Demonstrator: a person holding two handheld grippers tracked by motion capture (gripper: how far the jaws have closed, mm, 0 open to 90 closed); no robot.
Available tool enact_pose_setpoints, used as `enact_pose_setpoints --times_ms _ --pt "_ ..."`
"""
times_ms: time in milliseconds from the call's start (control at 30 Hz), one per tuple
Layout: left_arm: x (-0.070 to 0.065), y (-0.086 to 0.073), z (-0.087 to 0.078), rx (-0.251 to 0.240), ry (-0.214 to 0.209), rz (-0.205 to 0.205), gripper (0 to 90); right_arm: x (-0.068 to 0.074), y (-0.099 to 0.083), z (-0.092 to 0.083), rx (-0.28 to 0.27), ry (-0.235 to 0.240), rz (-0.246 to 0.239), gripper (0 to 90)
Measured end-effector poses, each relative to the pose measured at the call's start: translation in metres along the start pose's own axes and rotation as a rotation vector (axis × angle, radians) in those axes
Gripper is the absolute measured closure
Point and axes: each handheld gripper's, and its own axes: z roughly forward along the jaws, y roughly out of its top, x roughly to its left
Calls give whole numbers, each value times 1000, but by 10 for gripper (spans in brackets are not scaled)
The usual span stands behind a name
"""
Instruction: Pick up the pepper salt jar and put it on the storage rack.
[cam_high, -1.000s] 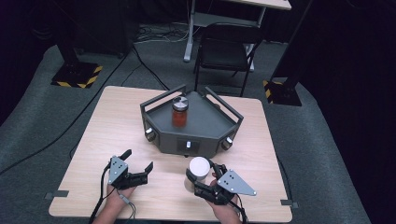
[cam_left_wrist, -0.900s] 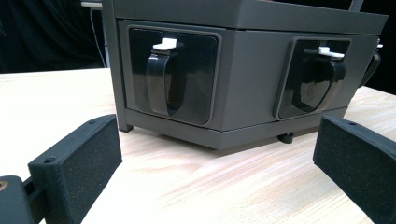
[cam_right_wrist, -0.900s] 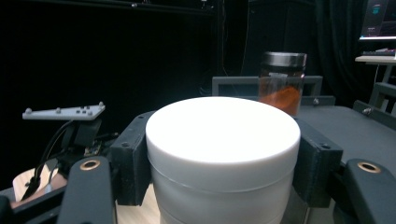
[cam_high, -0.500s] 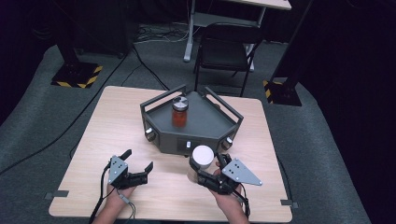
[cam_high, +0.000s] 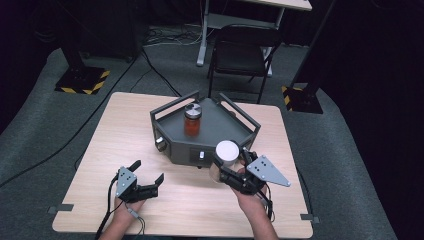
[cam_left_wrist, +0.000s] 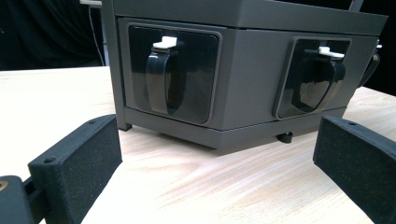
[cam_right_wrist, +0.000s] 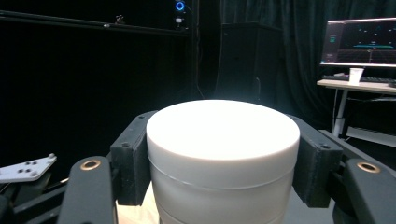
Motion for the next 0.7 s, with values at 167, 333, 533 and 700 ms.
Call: enact_pose_setpoints --times_ms 167,333,533,700 --pt "0 0 0 1 -2 -2 7 -3 4 8 7 -29 9 328" --pt "0 0 0 1 -2 -1 7 -3 8 20 24 -54 1 328" --pt "0 -1 -1 -4 0 -7 8 -3 9 37 27 -75 10 328" --pt "1 -1 -1 -7 -1 -12 8 -3 13 51 35 -106 9 328"
